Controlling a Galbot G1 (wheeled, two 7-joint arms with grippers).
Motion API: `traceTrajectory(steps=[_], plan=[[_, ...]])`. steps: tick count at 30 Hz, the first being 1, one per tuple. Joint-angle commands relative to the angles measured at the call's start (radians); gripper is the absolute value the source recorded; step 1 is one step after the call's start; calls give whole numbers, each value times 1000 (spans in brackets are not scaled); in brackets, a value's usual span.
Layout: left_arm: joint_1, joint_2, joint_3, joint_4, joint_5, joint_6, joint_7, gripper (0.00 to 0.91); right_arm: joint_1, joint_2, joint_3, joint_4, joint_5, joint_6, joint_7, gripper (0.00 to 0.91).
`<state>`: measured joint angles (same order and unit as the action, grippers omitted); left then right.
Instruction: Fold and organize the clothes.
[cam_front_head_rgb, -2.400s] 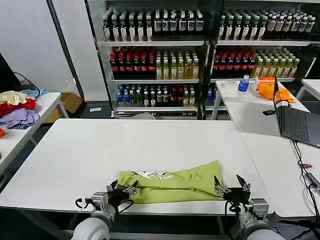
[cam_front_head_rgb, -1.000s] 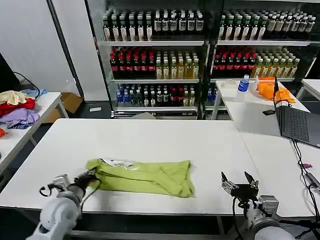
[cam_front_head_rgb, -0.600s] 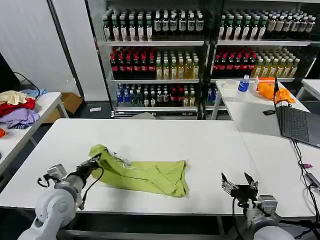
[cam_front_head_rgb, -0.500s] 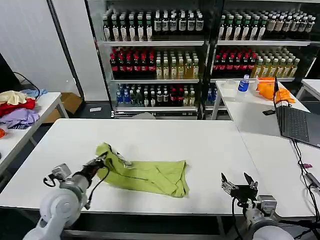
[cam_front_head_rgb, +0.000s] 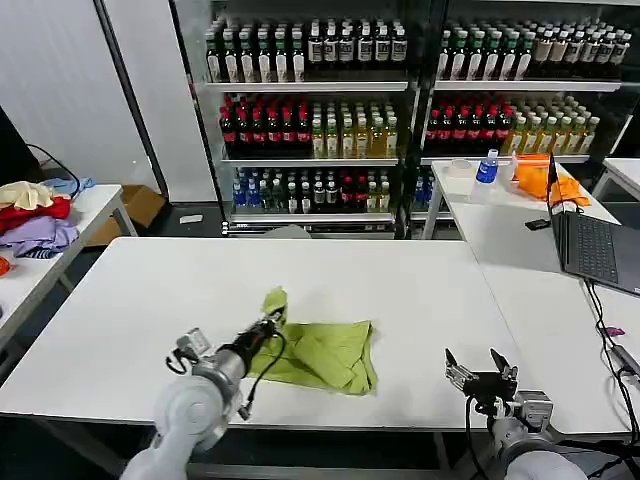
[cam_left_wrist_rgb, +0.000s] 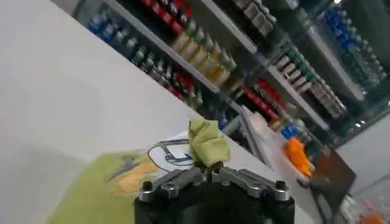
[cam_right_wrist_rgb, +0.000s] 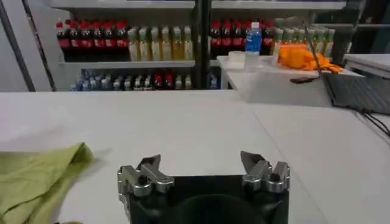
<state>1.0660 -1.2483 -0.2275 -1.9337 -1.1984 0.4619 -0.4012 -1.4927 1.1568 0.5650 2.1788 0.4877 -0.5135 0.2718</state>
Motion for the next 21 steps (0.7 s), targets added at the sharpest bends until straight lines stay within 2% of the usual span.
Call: traceTrajectory(steps=[1,8,9,10,21], plan=[[-37,-43,163,45,15,1,5,20,5,-1,1,-6,2,0,0,907],[-54,-47,199,69,52,15,23,30,0,3,2,-5,0,0,0,907],[-57,-48,199,76,58,24,33,423,-1,4,1,-5,0,0,0,907],[-58,-47,199,79,68,32,40,907,-1,5,1,-5,-1,0,0,907],[-12,-10,170,-55,80,55,108,907,-12,9,3,5,-6,1,1,907]])
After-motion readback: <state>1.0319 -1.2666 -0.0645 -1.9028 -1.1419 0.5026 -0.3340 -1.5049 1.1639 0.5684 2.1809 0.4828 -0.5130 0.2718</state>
